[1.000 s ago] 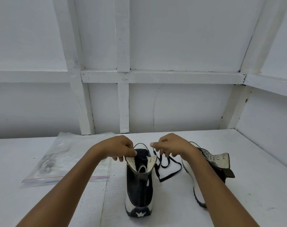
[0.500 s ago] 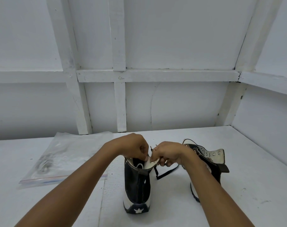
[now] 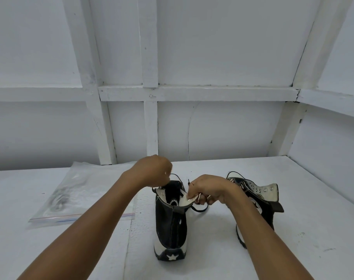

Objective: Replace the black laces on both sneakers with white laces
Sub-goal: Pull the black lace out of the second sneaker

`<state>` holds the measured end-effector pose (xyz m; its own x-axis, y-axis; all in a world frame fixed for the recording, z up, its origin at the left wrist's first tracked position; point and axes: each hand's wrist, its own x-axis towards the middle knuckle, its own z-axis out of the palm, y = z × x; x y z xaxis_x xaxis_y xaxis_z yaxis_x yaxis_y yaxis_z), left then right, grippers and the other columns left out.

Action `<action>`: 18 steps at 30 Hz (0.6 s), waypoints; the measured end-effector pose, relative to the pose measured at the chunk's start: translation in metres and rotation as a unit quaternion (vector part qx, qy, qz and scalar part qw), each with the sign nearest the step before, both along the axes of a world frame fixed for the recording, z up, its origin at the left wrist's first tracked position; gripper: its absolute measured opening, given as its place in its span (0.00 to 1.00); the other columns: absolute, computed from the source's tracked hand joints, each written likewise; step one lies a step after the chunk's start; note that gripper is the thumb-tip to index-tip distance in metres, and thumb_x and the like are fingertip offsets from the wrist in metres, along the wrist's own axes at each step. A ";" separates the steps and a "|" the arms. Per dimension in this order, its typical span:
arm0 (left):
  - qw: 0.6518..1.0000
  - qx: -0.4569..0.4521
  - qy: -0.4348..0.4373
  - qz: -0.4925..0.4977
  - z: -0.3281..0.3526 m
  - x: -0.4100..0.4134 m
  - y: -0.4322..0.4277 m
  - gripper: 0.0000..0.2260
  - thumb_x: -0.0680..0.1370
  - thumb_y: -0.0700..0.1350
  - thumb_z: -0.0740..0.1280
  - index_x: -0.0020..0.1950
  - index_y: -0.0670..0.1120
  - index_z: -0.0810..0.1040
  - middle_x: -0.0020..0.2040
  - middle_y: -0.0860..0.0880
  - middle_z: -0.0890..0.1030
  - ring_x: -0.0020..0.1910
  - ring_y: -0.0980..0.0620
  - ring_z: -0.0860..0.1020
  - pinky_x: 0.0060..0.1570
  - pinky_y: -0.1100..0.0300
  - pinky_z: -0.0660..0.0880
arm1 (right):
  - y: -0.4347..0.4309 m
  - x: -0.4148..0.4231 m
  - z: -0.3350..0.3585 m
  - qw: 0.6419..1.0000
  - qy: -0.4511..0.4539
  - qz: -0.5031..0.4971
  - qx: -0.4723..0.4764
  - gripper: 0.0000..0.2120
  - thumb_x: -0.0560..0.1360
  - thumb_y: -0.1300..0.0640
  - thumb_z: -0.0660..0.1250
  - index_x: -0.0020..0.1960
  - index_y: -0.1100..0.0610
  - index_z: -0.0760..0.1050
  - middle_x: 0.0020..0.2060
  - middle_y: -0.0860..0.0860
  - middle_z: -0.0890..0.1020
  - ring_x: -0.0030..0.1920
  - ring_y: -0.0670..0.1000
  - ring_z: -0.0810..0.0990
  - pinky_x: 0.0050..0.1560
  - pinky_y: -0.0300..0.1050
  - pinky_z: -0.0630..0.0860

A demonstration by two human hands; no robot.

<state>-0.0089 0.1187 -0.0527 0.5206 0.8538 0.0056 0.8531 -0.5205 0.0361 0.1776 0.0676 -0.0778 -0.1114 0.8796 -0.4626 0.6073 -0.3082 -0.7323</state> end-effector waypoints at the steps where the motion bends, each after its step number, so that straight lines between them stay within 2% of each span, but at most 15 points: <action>1: 0.999 -0.036 -0.022 -0.029 0.001 0.003 -0.003 0.07 0.77 0.48 0.67 0.52 0.50 0.82 0.51 0.52 0.81 0.49 0.51 0.77 0.45 0.58 0.74 | 0.000 0.000 0.000 1.000 -0.001 -0.001 0.002 0.05 0.72 0.61 0.68 0.37 0.57 0.75 0.30 0.52 0.76 0.29 0.49 0.70 0.29 0.38 0.60; 3: 0.993 -0.085 -0.014 -0.077 0.000 0.011 -0.007 0.06 0.77 0.50 0.69 0.51 0.51 0.83 0.49 0.54 0.82 0.47 0.53 0.77 0.45 0.59 0.74 | -0.001 0.000 0.001 1.000 -0.002 0.001 0.007 0.05 0.71 0.61 0.69 0.37 0.57 0.75 0.30 0.52 0.76 0.30 0.49 0.69 0.29 0.39 0.60; 6: 0.988 -0.113 0.010 -0.109 -0.006 0.019 -0.009 0.04 0.76 0.51 0.70 0.42 0.54 0.79 0.36 0.58 0.77 0.40 0.54 0.74 0.39 0.61 0.70 | -0.004 0.001 0.002 1.000 -0.004 0.002 0.011 0.04 0.71 0.61 0.69 0.38 0.57 0.75 0.31 0.52 0.76 0.31 0.49 0.70 0.29 0.39 0.60; 8: 0.985 -0.132 -0.011 -0.107 -0.008 0.019 -0.007 0.04 0.76 0.49 0.70 0.42 0.54 0.80 0.37 0.58 0.77 0.40 0.55 0.74 0.38 0.62 0.70 | -0.006 0.001 0.002 1.000 -0.003 0.001 0.013 0.05 0.71 0.60 0.69 0.38 0.56 0.75 0.32 0.52 0.77 0.31 0.49 0.70 0.29 0.39 0.61; 10: 0.984 -0.147 -0.052 -0.091 -0.006 0.018 -0.005 0.04 0.76 0.48 0.69 0.42 0.51 0.81 0.41 0.54 0.80 0.39 0.56 0.75 0.37 0.63 0.69 | -0.006 0.003 0.002 1.000 0.003 0.000 0.013 0.06 0.72 0.60 0.69 0.37 0.56 0.75 0.32 0.52 0.77 0.31 0.49 0.70 0.29 0.39 0.60; 12: 0.963 -0.202 -0.170 -0.054 -0.002 0.015 -0.006 0.06 0.76 0.45 0.67 0.41 0.46 0.81 0.42 0.49 0.82 0.40 0.54 0.77 0.39 0.62 0.72 | -0.007 0.004 0.001 1.000 0.003 0.003 0.013 0.07 0.72 0.59 0.69 0.36 0.55 0.75 0.33 0.53 0.77 0.31 0.50 0.71 0.30 0.39 0.60; 14: 0.903 -0.269 -0.332 -0.039 0.005 0.011 -0.008 0.09 0.78 0.41 0.63 0.43 0.39 0.80 0.46 0.46 0.85 0.45 0.51 0.81 0.46 0.60 0.75 | -0.007 0.004 0.000 1.000 0.004 0.006 0.011 0.06 0.72 0.59 0.69 0.36 0.55 0.76 0.34 0.54 0.78 0.31 0.49 0.71 0.30 0.39 0.61; 15: 0.858 -0.305 -0.411 -0.039 0.009 0.009 -0.009 0.10 0.79 0.39 0.60 0.44 0.36 0.79 0.47 0.44 0.85 0.47 0.48 0.82 0.49 0.58 0.77 | -0.007 0.005 0.000 1.000 0.007 0.005 0.010 0.05 0.72 0.59 0.69 0.37 0.56 0.76 0.34 0.54 0.78 0.31 0.49 0.71 0.30 0.39 0.61; 17: 0.759 -0.375 -0.530 -0.038 0.015 0.005 -0.011 0.11 0.80 0.37 0.56 0.41 0.37 0.74 0.41 0.38 0.83 0.42 0.40 0.82 0.47 0.52 0.79 | -0.006 0.005 -0.001 1.000 0.017 0.002 0.009 0.04 0.72 0.59 0.69 0.39 0.57 0.76 0.33 0.53 0.77 0.30 0.49 0.70 0.30 0.39 0.61; 18: 0.731 -0.394 -0.557 -0.030 0.017 0.003 -0.012 0.11 0.80 0.38 0.56 0.39 0.39 0.71 0.36 0.39 0.79 0.35 0.40 0.79 0.42 0.51 0.78 | -0.006 0.005 0.000 1.000 0.019 0.003 0.009 0.04 0.73 0.60 0.69 0.39 0.58 0.76 0.32 0.53 0.77 0.31 0.49 0.70 0.29 0.39 0.61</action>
<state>-0.0055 0.1070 -0.0356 0.6043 0.7963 -0.0260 0.0434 -0.0003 0.9991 0.1831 0.0616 -0.0782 -0.1337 0.8869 -0.4421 0.5800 -0.2917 -0.7606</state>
